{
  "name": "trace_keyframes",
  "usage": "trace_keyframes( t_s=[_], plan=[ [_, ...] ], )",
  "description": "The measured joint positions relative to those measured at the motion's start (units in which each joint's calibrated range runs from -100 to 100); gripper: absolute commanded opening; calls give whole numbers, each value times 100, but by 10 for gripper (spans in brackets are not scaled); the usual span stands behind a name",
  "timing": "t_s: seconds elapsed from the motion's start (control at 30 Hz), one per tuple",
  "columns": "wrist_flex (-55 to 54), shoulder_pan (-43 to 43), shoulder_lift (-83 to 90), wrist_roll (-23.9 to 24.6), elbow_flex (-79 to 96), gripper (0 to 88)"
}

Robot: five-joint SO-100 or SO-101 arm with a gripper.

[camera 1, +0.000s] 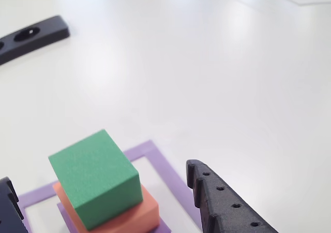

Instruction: Tower of hanoi

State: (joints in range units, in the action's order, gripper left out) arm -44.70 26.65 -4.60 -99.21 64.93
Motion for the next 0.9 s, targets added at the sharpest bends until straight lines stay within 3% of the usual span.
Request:
trace_keyframes(
  t_s=[0.9],
  plan=[
    [-16, -295, -490, 0, -513, 260]
  ],
)
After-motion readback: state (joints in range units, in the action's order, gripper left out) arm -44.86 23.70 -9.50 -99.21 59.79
